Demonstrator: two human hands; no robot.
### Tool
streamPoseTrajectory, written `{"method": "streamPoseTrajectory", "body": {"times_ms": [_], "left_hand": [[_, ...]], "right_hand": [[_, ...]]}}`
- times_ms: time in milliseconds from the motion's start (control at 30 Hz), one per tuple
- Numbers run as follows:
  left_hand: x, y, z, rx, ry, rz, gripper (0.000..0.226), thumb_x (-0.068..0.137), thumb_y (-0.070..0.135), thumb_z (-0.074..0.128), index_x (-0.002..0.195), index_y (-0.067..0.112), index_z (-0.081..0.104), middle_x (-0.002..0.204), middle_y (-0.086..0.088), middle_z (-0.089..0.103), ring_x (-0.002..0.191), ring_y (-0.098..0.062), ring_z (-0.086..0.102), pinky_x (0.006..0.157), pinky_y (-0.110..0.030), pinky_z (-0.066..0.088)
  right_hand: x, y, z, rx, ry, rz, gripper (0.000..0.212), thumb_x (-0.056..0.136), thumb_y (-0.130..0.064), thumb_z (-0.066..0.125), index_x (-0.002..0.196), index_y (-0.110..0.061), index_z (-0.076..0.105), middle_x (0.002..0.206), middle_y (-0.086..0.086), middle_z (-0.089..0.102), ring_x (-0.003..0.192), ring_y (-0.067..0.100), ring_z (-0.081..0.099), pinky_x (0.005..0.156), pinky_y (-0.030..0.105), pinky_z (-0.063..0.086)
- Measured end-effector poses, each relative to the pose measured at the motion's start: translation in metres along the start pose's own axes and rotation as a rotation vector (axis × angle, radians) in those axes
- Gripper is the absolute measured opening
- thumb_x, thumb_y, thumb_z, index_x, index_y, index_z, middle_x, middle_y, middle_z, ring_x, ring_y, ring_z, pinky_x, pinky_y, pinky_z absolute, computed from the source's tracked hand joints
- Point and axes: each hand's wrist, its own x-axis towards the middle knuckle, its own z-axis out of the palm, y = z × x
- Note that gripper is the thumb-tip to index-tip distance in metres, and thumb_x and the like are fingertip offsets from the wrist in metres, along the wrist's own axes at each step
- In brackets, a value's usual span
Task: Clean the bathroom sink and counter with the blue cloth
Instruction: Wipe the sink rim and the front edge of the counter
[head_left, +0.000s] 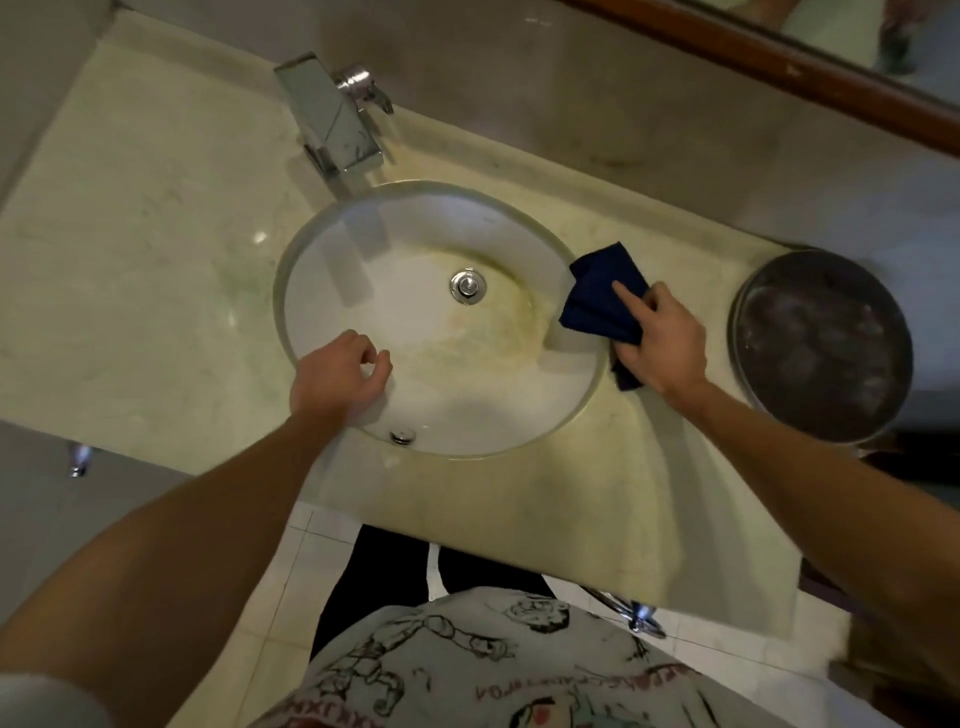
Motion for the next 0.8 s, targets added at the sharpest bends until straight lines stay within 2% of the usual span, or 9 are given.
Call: {"method": "streamPoseTrajectory", "body": {"times_ms": [100, 233, 400, 467, 533, 667, 800], "left_hand": [[-0.001, 0.001, -0.001, -0.009, 0.0, 0.005, 0.027, 0.098, 0.037, 0.057, 0.077, 0.02, 0.058, 0.083, 0.004, 0.061, 0.069, -0.023, 0.057, 0.065, -0.033, 0.041], [-0.003, 0.002, -0.005, -0.026, -0.018, 0.004, 0.028, 0.098, 0.038, 0.054, 0.075, 0.021, 0.056, 0.081, 0.007, 0.057, 0.069, -0.022, 0.055, 0.066, -0.032, 0.039], [-0.005, 0.001, -0.01, -0.101, -0.051, 0.016, 0.031, 0.097, 0.038, 0.051, 0.075, 0.018, 0.059, 0.081, 0.006, 0.058, 0.072, -0.022, 0.058, 0.067, -0.034, 0.043], [-0.006, 0.001, -0.017, -0.225, -0.051, 0.004, 0.031, 0.098, 0.035, 0.05, 0.078, 0.015, 0.062, 0.082, 0.003, 0.06, 0.074, -0.022, 0.058, 0.069, -0.038, 0.049], [-0.008, -0.001, -0.027, -0.369, 0.016, 0.006, 0.029, 0.099, 0.031, 0.051, 0.08, 0.013, 0.064, 0.084, 0.002, 0.061, 0.074, -0.019, 0.058, 0.071, -0.041, 0.051], [-0.015, -0.018, -0.043, -0.47, 0.139, 0.003, 0.024, 0.097, 0.031, 0.049, 0.083, 0.019, 0.065, 0.088, 0.01, 0.062, 0.075, -0.009, 0.057, 0.071, -0.038, 0.051], [-0.013, -0.038, -0.053, -0.532, 0.215, -0.048, 0.027, 0.099, 0.031, 0.048, 0.085, 0.024, 0.07, 0.087, 0.01, 0.062, 0.073, -0.011, 0.058, 0.068, -0.039, 0.052]], "right_hand": [[-0.052, -0.037, 0.011, 0.106, 0.017, 0.18, 0.079, 0.072, -0.016, 0.074, 0.148, -0.018, 0.054, 0.106, 0.014, 0.054, 0.079, 0.033, 0.058, 0.062, 0.036, 0.05], [-0.117, -0.121, 0.024, 0.208, 0.002, 0.322, 0.072, 0.069, -0.028, 0.069, 0.14, -0.019, 0.061, 0.104, 0.01, 0.055, 0.079, 0.03, 0.06, 0.062, 0.035, 0.05], [-0.143, -0.212, 0.032, 0.335, -0.029, 0.286, 0.069, 0.068, -0.027, 0.063, 0.137, -0.019, 0.063, 0.1, 0.004, 0.054, 0.078, 0.026, 0.059, 0.059, 0.031, 0.046], [-0.142, -0.221, 0.023, 0.424, 0.017, 0.314, 0.068, 0.071, -0.023, 0.06, 0.139, -0.019, 0.062, 0.097, -0.002, 0.051, 0.077, 0.022, 0.059, 0.062, 0.031, 0.047], [-0.147, -0.215, 0.013, 0.466, 0.079, 0.354, 0.07, 0.073, -0.02, 0.057, 0.143, -0.022, 0.059, 0.095, -0.007, 0.047, 0.074, 0.018, 0.058, 0.064, 0.031, 0.047], [-0.171, -0.204, 0.011, 0.364, 0.077, 0.324, 0.071, 0.073, -0.026, 0.056, 0.144, -0.018, 0.057, 0.098, -0.002, 0.056, 0.072, 0.022, 0.062, 0.06, 0.034, 0.051], [-0.168, -0.256, 0.039, 0.271, -0.069, 0.219, 0.07, 0.069, -0.027, 0.07, 0.136, -0.013, 0.061, 0.108, 0.007, 0.063, 0.081, 0.031, 0.068, 0.062, 0.036, 0.054]]}}
